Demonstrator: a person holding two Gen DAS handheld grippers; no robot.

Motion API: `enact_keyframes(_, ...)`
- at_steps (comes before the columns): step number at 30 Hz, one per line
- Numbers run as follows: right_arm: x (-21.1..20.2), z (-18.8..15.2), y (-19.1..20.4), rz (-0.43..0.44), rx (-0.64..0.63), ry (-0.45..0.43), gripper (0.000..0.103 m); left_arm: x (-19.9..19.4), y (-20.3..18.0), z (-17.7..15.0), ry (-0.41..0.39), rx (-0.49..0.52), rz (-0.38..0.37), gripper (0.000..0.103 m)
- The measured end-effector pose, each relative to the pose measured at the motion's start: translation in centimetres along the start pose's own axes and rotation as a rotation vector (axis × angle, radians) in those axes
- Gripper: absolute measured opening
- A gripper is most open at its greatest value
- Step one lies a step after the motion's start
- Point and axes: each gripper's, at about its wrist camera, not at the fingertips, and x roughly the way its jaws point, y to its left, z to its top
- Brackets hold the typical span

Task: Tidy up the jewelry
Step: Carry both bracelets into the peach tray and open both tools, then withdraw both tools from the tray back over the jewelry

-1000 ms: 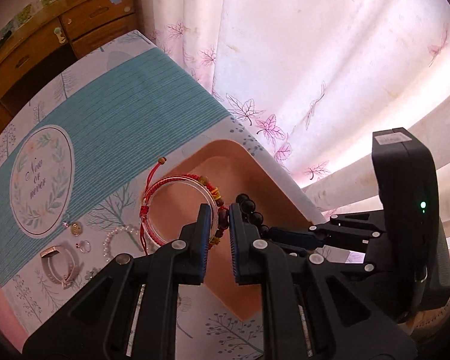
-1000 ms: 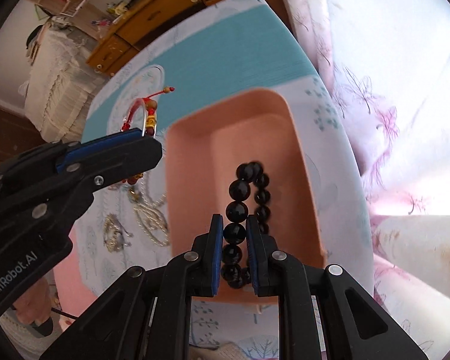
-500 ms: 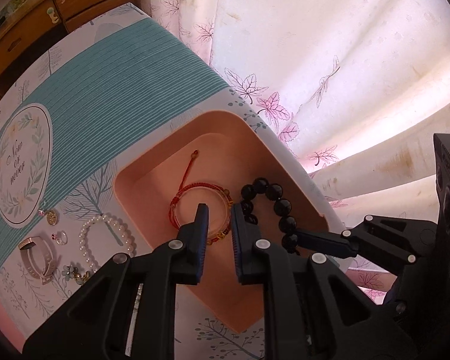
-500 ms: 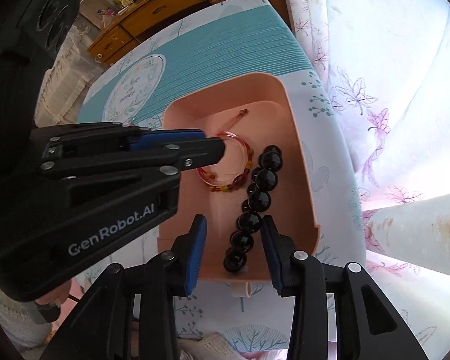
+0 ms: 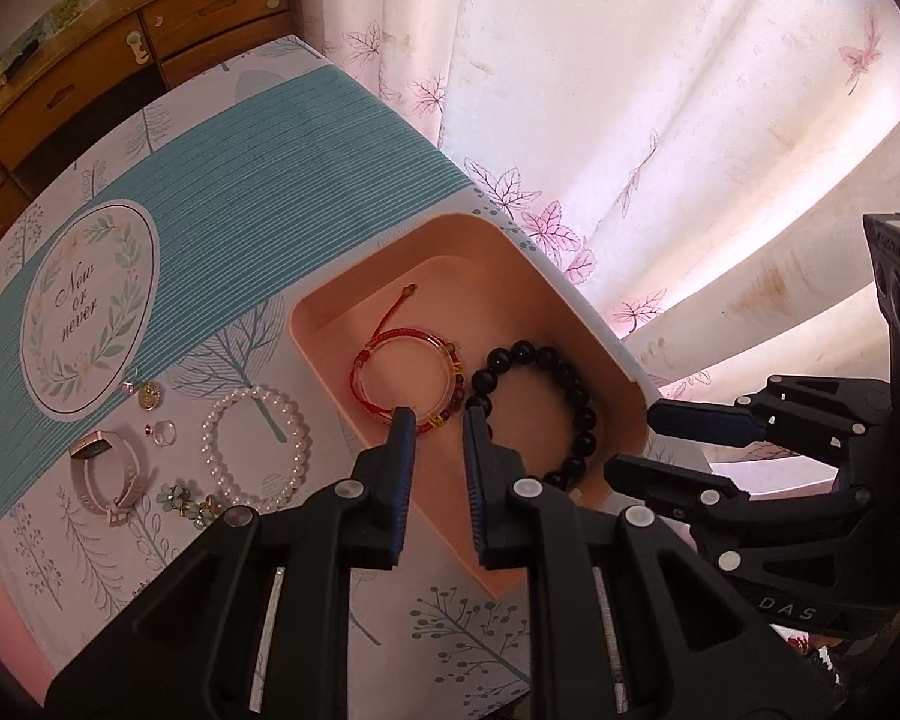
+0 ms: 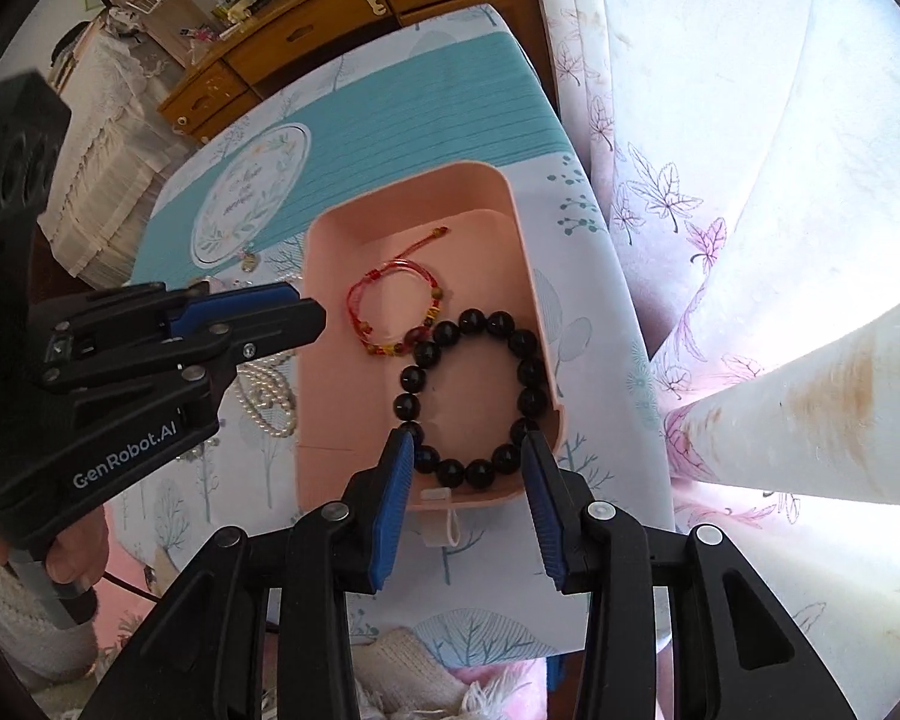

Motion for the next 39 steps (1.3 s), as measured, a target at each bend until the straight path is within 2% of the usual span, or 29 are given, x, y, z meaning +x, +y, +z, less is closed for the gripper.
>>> enact_keyframes(5, -1.7, -0.6, 2.3, 0.023, -0.061, -0.032, 0.038, -2.7, 1.3, -2.2, -0.069, -0.062, 0.032, 0.013)
enact_keyframes(9, -0.9, -0.5, 5.5, 0.012, -0.102, -0.046, 0.038, -5.2, 3.0, -4.4, -0.149, -0.135, 0.106, 0.013)
enact_keyframes(12, -0.6, -0.7, 7.1, 0.011, -0.130, -0.047, 0.038, -6.3, 4.7, -6.5, -0.178, -0.203, 0.136, 0.013)
enact_keyframes(17, 0.0, -0.7, 9.8, -0.010, -0.184, -0.063, 0.038, -6.8, 7.2, -9.9, -0.174, -0.267, 0.235, 0.013)
enact_keyframes(23, 0.5, 0.6, 12.6, -0.041, -0.222, -0.091, 0.038, -6.7, 10.9, -12.5, -0.165, -0.370, 0.252, 0.013)
enact_keyframes(29, 1.7, 2.5, 15.8, -0.077, -0.262, -0.105, 0.038, -6.7, 13.8, -12.9, -0.178, -0.428, 0.278, 0.013)
enact_keyframes(39, 6.1, 6.6, 20.5, -0.070, -0.326, -0.068, 0.038, -5.5, 19.6, -13.7, -0.159, -0.507, 0.288, 0.013)
